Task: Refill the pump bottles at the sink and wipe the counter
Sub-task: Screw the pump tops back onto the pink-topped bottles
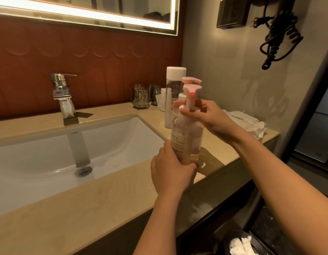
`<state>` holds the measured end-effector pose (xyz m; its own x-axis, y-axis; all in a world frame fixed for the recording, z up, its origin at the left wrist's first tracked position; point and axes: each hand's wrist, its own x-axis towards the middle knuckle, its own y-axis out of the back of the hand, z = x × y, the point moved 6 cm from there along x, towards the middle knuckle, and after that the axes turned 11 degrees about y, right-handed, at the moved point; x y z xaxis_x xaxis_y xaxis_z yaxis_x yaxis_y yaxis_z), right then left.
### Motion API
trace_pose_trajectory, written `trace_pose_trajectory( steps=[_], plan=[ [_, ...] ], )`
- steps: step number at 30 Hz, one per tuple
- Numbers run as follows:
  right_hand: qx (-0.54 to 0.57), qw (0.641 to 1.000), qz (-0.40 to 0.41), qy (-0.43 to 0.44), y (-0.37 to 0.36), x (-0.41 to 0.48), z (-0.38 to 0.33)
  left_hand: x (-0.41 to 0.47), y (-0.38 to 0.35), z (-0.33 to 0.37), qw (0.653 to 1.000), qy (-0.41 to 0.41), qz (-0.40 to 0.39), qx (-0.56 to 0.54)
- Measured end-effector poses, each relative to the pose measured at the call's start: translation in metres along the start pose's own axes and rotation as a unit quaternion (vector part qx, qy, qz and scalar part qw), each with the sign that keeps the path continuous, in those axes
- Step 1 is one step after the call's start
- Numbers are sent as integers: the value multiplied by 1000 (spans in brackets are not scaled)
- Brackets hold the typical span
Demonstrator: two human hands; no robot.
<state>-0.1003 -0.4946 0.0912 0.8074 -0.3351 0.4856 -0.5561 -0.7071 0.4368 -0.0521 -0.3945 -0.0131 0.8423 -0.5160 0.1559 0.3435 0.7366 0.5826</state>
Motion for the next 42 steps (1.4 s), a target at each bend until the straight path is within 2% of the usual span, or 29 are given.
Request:
trace_pose_trajectory(
  steps=[3,7,9,13,15,24,30,35,42],
  plan=[
    [-47,993,104,15,4,0,-1,0,0,0,1000,2,0,-2],
    [-144,978,151,15,2,2,-3,1,0,0,1000,2,-4,-2],
    [-140,982,128,10,0,2,-3,1,-1,-1,1000,5,-7,-4],
    [37,999,5,-5,-3,0,-2,2,-1,-1,1000,4,-6,0],
    [44,999,-19,-5,3,-1,-1,2,-1,-1,1000,5,-8,1],
    [43,999,9,5,15,0,-5,2,-2,-1,1000,-5,-17,13],
    [14,998,58,5,13,2,0,2,-4,1,999,-5,-15,29],
    [84,996,-18,-12,6,-4,11,0,-1,4,1000,5,-18,-6],
    [128,988,-83,-15,-5,-7,3,-1,-2,9,993,-12,-94,-70]
  ],
)
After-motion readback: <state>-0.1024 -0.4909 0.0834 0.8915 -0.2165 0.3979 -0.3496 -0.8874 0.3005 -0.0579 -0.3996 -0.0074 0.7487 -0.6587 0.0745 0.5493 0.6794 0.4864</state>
